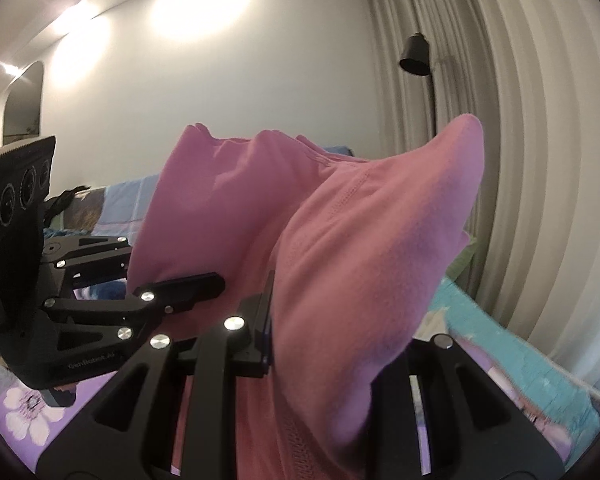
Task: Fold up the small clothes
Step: 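Carry the shirt to the folded clothes stack and lower it on top, then open both grippers and pull them back from the stack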
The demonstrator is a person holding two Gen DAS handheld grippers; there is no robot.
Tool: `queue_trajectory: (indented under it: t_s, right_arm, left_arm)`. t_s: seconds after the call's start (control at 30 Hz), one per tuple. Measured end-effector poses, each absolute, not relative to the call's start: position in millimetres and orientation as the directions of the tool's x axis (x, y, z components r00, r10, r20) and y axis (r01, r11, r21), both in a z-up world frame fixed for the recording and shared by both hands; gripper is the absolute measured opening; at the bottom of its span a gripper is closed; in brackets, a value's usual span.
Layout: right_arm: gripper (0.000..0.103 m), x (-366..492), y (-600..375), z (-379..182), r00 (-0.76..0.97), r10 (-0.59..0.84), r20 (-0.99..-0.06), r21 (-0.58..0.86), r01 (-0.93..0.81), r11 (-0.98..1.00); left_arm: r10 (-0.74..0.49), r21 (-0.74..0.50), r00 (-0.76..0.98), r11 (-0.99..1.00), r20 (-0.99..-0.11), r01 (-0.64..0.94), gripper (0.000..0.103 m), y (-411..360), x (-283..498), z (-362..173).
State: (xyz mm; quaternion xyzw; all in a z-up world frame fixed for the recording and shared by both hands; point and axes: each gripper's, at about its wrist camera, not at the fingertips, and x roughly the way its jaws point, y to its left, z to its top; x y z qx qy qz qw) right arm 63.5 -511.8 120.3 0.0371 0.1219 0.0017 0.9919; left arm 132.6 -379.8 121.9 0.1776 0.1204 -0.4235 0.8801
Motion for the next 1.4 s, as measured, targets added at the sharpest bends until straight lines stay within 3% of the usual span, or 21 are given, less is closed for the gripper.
queue_trajectory:
  t_s: [0.23, 0.37, 0.5, 0.53, 0.57, 0.6, 0.63, 0.73, 0.8, 0.87, 0.93, 1.17, 1.3, 1.4]
  right_arm:
    - [0.022, 124.6, -570.2, 117.6, 0.953, -0.034, -0.302, 0.133, 0.077, 0.988]
    - [0.022, 161.4, -591.1, 100.3, 0.938, -0.064, -0.34, 0.144, 0.119, 0.982]
    - [0.022, 195.9, -615.2, 73.5, 0.92, -0.08, -0.382, 0.194, 0.165, 0.967]
    - [0.024, 204.5, -620.1, 66.2, 0.91, -0.107, -0.4, 0.188, 0.196, 0.963]
    - [0.036, 219.4, -628.9, 48.2, 0.867, -0.224, -0.446, 0.14, 0.314, 0.939]
    - [0.048, 226.2, -630.7, 34.9, 0.817, -0.315, -0.483, 0.092, 0.405, 0.91]
    - [0.067, 239.3, -639.4, 6.9, 0.726, -0.406, -0.555, 0.019, 0.499, 0.866]
    - [0.06, 254.0, -654.7, -71.4, 0.6, -0.386, -0.7, -0.051, 0.497, 0.866]
    - [0.063, 240.9, -662.9, -96.5, 0.652, -0.368, -0.663, 0.023, 0.509, 0.861]
    - [0.064, 233.4, -678.6, -102.0, 0.689, -0.29, -0.664, 0.157, 0.508, 0.847]
    - [0.065, 231.6, -685.0, -105.1, 0.693, -0.265, -0.67, 0.196, 0.511, 0.837]
    - [0.069, 254.2, -651.7, -107.6, 0.567, -0.482, -0.668, -0.11, 0.565, 0.818]
    - [0.069, 256.3, -644.6, -107.5, 0.528, -0.541, -0.655, -0.188, 0.579, 0.793]
    - [0.07, 257.8, -650.4, -111.7, 0.524, -0.53, -0.666, -0.174, 0.582, 0.794]
  left_arm:
    - [-0.67, 0.246, 0.641, 0.594, -0.374, 0.766, 0.022, -430.9, 197.4, 118.4]
    - [-0.641, 0.214, 0.643, 0.618, -0.419, 0.756, 0.022, -456.4, 227.8, 98.8]
    - [-0.582, 0.266, 0.684, 0.643, -0.439, 0.718, 0.026, -482.7, 259.1, 69.7]
    - [-0.546, 0.287, 0.709, 0.663, -0.446, 0.691, 0.039, -489.5, 268.7, 59.9]
    - [-0.457, 0.339, 0.755, 0.697, -0.469, 0.632, 0.068, -499.4, 282.8, 41.9]
    - [-0.393, 0.373, 0.779, 0.713, -0.489, 0.594, 0.077, -502.5, 290.0, 29.0]
    - [-0.338, 0.398, 0.787, 0.719, -0.516, 0.57, 0.078, -504.6, 297.7, 12.1]
    - [-0.352, 0.347, 0.708, 0.685, -0.612, 0.64, 0.079, -495.7, 303.8, -36.4]
    - [-0.359, 0.332, 0.657, 0.647, -0.663, 0.687, 0.079, -490.2, 300.3, -70.4]
    - [-0.38, 0.333, 0.676, 0.655, -0.631, 0.678, 0.079, -483.3, 295.3, -84.6]
    - [-0.387, 0.297, 0.673, 0.68, -0.631, 0.67, 0.079, -476.7, 294.3, -88.4]
    - [-0.325, 0.388, 0.724, 0.674, -0.608, 0.629, 0.076, -493.0, 278.7, -97.2]
    - [-0.315, 0.407, 0.731, 0.667, -0.605, 0.624, 0.077, -486.3, 264.8, -84.1]
    - [-0.382, 0.411, 0.691, 0.593, -0.614, 0.693, 0.079, -467.5, 234.9, -66.9]
